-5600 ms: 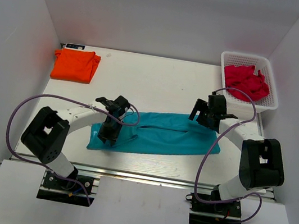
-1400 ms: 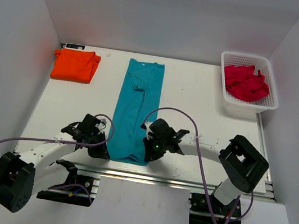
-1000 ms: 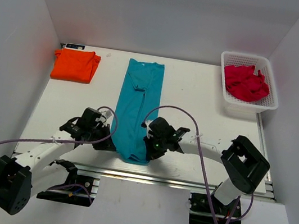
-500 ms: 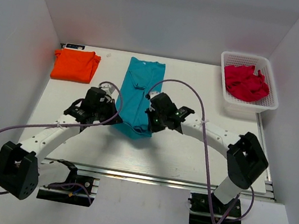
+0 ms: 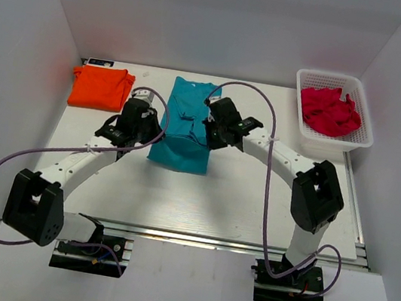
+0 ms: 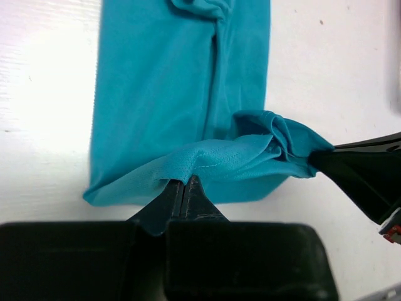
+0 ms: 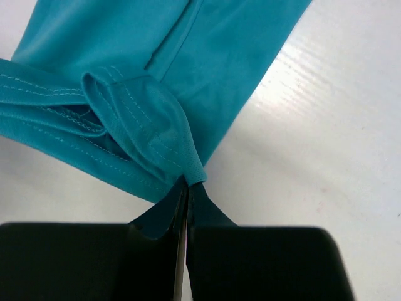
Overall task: Fold and stack the t-shirts
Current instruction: Fold the folded rectangular tshirt in 1/3 of the way
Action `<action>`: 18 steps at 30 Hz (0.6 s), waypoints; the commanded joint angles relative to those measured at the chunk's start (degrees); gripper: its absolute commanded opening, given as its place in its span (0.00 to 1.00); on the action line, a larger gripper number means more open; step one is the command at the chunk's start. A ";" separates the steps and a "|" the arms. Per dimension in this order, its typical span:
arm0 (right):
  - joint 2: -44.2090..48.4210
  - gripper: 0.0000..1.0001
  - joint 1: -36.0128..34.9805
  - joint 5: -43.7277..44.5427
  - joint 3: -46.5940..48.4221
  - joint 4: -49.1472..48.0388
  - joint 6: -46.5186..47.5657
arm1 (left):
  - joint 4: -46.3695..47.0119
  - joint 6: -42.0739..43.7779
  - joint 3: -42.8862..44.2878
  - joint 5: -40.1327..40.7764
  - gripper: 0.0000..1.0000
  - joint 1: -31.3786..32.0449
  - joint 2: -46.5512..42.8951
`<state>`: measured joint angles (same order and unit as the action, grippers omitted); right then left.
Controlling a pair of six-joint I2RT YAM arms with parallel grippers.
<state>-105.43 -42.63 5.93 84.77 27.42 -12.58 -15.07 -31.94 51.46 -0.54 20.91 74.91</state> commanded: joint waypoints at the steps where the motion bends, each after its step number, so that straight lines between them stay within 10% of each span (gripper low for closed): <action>1: -2.23 0.00 1.14 0.57 4.87 2.02 1.85 | 2.67 0.92 2.15 4.23 0.00 -0.60 1.01; 18: -11.72 0.00 6.24 0.04 17.53 2.38 1.59 | 7.86 2.76 10.32 3.26 0.00 -3.76 13.85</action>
<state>-115.66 -37.45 5.87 99.37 29.91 -11.38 -8.54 -29.82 59.75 3.29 18.11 88.38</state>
